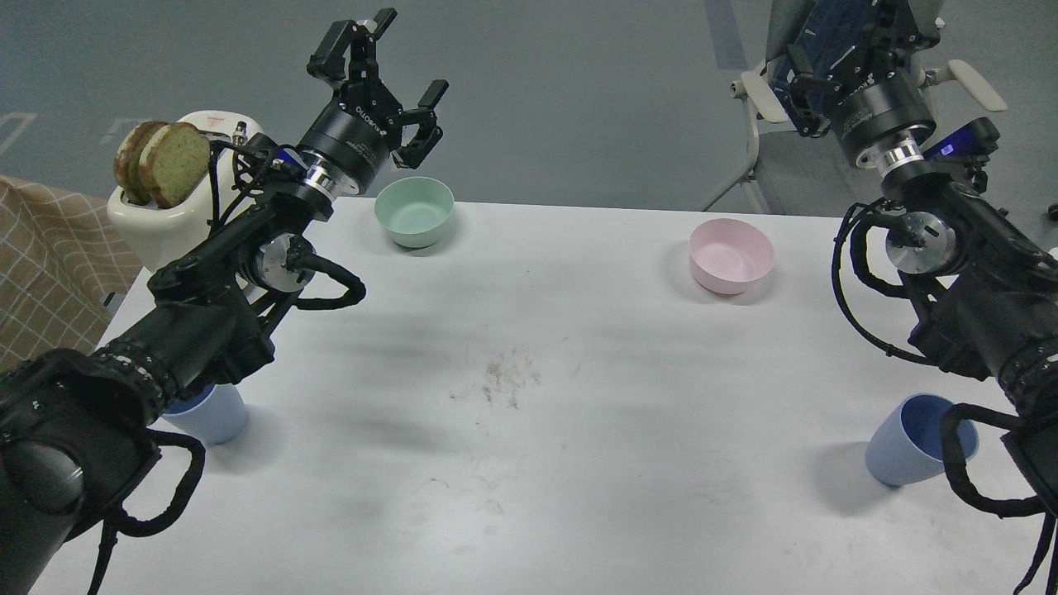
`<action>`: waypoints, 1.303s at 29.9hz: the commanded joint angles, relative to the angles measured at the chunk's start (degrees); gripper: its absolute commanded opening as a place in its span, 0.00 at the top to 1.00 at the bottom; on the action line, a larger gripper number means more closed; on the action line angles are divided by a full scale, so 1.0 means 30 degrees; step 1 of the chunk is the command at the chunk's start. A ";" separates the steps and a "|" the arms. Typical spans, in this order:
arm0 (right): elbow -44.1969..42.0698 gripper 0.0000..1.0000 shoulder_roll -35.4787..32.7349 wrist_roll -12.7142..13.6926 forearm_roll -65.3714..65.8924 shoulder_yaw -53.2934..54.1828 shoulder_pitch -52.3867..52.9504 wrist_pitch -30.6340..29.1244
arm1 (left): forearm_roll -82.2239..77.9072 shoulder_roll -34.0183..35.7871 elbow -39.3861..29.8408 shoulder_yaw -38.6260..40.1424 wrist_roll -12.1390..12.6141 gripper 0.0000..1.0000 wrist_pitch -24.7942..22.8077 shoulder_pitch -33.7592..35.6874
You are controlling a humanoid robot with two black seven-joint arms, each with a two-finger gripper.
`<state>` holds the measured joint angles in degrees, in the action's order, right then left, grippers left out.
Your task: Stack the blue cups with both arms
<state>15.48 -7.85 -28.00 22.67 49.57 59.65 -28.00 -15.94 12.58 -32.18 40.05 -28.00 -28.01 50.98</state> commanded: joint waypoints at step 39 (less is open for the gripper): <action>0.0289 0.00 -0.0078 0.0000 0.0060 -0.0147 -0.0197 0.0001 | -2.4834 2.3142 -1.6080 -0.8367 0.0000 0.03 0.7870 -0.6623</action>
<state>16.34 -8.18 -28.00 22.77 49.13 59.10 -28.00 -90.79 82.48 -81.18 17.45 -28.00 -4.47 31.17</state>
